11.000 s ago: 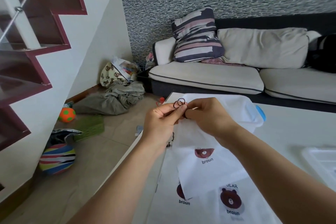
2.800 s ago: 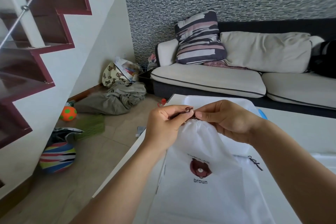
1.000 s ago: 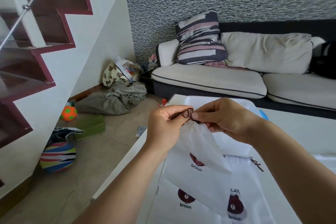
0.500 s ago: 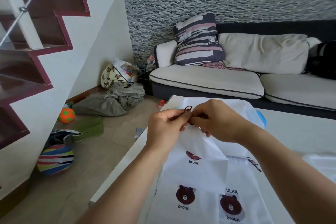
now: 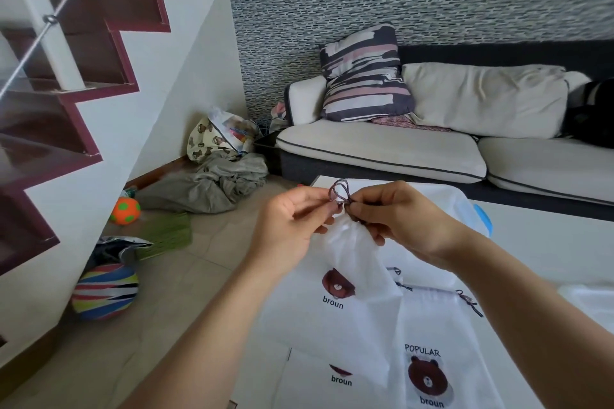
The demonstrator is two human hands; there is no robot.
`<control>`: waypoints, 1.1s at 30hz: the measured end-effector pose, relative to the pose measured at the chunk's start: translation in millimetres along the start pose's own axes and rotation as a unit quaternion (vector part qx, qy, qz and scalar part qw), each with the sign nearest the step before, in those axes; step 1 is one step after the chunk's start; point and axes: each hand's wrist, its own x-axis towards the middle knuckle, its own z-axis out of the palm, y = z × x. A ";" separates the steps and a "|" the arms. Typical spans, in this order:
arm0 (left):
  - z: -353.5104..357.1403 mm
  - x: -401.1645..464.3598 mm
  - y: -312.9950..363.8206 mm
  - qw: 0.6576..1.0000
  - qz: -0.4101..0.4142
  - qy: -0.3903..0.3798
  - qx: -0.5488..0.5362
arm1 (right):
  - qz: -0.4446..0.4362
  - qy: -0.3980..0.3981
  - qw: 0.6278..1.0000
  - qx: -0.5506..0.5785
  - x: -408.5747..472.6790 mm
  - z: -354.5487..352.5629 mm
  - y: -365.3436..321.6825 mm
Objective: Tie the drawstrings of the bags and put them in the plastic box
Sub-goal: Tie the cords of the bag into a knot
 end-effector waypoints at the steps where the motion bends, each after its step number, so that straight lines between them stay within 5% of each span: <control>1: 1.6 -0.6 -2.2 0.999 0.026 0.004 0.034 | -0.001 0.001 1.000 -0.005 0.7 0.7 0.7; 8: 11.3 -5.1 -5.3 0.973 0.131 0.039 0.184 | 0.005 0.038 0.995 -0.097 0.0 -0.2 -0.5; 12: 17.9 -7.3 3.8 0.997 -0.031 0.012 0.076 | 0.001 0.065 0.978 -0.199 1.1 -0.6 -4.1; 18: 17.6 -10.8 3.7 0.996 -0.076 0.012 -0.044 | 0.006 0.045 0.976 -0.214 -1.2 -1.4 -9.3; 26: 23.8 -11.6 2.2 0.997 -0.072 0.034 0.010 | 0.034 0.067 0.966 -0.246 -1.0 -0.6 -9.5; 33: 31.5 -11.8 13.9 0.946 -0.246 -0.037 -0.209 | 0.021 0.079 0.957 -0.277 0.5 -0.1 -8.2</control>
